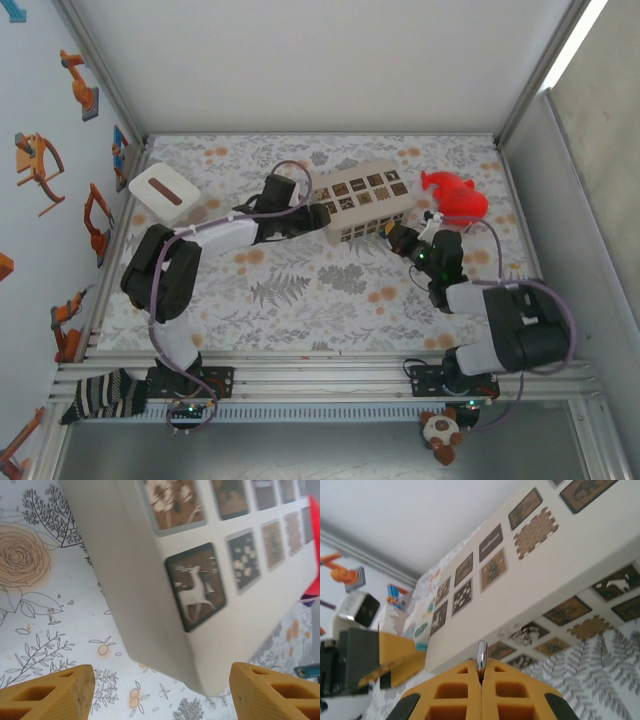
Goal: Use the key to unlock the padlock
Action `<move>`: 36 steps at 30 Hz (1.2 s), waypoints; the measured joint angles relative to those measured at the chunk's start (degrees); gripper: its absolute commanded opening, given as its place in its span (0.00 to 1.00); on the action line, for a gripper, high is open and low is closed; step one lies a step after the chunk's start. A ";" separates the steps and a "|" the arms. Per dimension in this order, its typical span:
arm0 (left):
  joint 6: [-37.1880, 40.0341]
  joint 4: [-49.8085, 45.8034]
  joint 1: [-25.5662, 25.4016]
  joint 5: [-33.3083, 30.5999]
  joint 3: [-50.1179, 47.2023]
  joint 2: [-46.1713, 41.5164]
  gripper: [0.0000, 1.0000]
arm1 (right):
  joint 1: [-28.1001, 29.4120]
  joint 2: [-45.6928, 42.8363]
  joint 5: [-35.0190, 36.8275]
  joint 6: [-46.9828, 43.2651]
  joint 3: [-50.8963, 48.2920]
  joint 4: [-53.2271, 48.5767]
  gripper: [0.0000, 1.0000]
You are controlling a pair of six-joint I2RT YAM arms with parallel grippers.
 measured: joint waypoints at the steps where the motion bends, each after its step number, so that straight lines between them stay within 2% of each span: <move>1: 0.35 -0.48 0.17 -0.15 -0.02 -1.64 0.74 | 0.00 -3.74 -0.81 -1.62 0.87 -6.23 0.00; 4: 1.86 -0.94 0.55 -0.92 -0.66 -7.06 0.75 | 0.04 -13.09 -3.52 -6.40 4.63 -23.69 0.00; 7: 3.85 -0.81 0.66 -2.58 -2.89 -12.98 0.77 | 0.33 -18.86 -7.30 -9.79 7.96 -37.18 0.00; 10: 5.81 -1.16 0.66 -4.83 -6.10 -17.70 0.79 | 1.29 -19.61 -10.69 -11.47 9.18 -46.29 0.00; 13: 7.37 -2.38 0.66 -7.39 -9.38 -21.18 0.80 | 3.65 -16.72 -12.09 -12.31 9.16 -52.09 0.00; 16: 8.48 -3.78 0.68 -9.68 -12.70 -24.26 0.80 | 6.40 -11.87 -12.74 -12.07 8.61 -52.89 0.00; 25: 10.49 -5.38 0.66 -16.70 -20.65 -33.33 0.85 | 11.45 4.61 -13.33 -8.52 7.87 -45.29 0.00; 30: 11.41 -7.15 0.68 -21.27 -23.10 -37.38 0.87 | 11.54 6.34 -12.57 -7.34 7.89 -42.45 0.26; 33: 12.13 -8.76 0.68 -24.02 -23.37 -39.08 0.88 | 11.61 6.16 -11.28 -8.15 8.55 -43.39 0.37; 36: 12.81 -10.27 0.68 -27.21 -23.43 -41.22 0.92 | 11.67 3.72 -8.35 -10.25 10.64 -47.76 0.43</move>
